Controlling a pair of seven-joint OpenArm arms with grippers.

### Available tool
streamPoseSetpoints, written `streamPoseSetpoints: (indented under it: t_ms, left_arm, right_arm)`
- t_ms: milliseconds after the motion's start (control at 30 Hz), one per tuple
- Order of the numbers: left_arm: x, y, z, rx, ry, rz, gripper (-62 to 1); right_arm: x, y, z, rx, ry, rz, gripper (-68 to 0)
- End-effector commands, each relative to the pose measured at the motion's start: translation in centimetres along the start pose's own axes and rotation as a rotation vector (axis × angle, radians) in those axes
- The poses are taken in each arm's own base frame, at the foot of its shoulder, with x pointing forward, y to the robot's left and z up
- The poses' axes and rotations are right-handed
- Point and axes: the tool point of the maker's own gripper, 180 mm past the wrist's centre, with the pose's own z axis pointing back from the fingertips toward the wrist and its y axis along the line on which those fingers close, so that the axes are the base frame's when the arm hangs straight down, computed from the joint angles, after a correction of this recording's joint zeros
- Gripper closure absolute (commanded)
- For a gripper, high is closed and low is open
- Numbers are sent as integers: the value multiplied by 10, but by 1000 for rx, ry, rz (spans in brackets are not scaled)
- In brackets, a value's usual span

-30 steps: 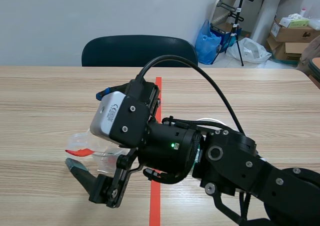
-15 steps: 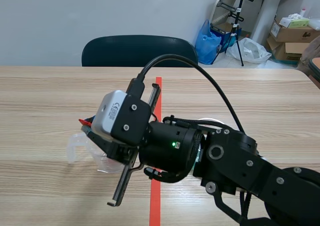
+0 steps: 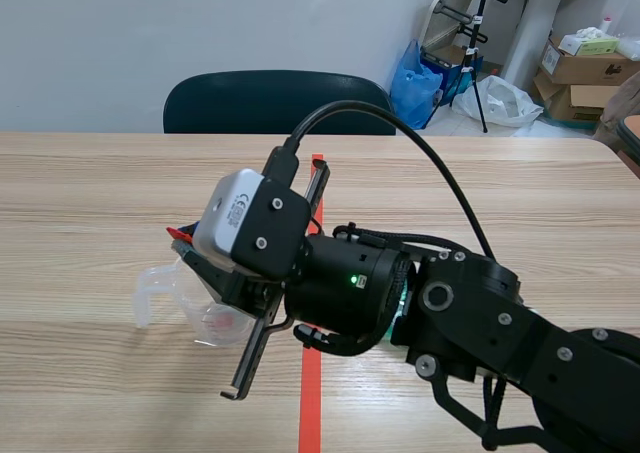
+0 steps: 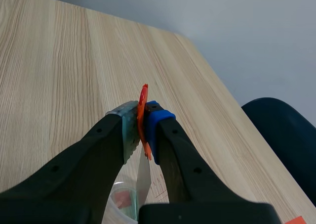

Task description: Do the redox reaction experiment

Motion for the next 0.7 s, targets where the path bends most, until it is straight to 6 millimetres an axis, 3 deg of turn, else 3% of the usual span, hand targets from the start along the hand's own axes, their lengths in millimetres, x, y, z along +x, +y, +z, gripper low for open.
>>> streamPoseSetpoints:
  t_ms: [0,467,667]
  left_arm:
    - [7,3,-1,9,-28,-9,-623]
    - [7,3,-1,9,-28,-9,-623]
    - [7,3,-1,9,-28,-9,-623]
  right_arm:
    - [10,-11,-2,-14,-26,19,-6]
    - [7,-19,-6,-10,24,-92,-7]
    - [25,-39,-10,-33,44,-166,-7]
